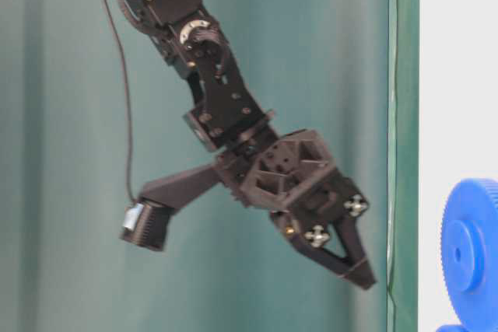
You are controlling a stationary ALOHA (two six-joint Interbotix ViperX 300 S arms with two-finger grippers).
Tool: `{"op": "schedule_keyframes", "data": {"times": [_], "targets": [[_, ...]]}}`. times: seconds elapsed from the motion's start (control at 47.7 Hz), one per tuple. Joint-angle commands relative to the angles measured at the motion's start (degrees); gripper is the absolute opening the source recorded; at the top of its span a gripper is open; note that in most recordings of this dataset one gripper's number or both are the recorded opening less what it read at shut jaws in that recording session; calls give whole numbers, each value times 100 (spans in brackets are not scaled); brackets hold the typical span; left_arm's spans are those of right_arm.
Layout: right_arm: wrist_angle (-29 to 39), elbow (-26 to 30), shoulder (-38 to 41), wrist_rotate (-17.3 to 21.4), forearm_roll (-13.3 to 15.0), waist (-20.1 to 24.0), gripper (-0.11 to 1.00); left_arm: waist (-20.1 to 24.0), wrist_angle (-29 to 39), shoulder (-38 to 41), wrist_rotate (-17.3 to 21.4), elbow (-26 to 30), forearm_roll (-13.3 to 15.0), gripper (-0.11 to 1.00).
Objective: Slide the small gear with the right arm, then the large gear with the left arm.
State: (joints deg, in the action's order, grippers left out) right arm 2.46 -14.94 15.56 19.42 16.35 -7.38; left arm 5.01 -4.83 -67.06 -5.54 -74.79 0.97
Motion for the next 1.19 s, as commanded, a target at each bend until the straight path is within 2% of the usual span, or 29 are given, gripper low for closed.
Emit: {"op": "schedule_keyframes", "data": {"times": [0.0,0.482,0.901,1.174], "targets": [[-79,132,-290,-9,97,18,50,-9,-26,70,-35,70,9,0],[53,97,352,9,114,-9,50,0,-26,70,-114,44,9,0],[562,26,571,9,114,-35,50,0,-35,70,-114,44,9,0],[580,-97,694,9,114,-62,50,-9,-26,70,-114,44,9,0]]}}
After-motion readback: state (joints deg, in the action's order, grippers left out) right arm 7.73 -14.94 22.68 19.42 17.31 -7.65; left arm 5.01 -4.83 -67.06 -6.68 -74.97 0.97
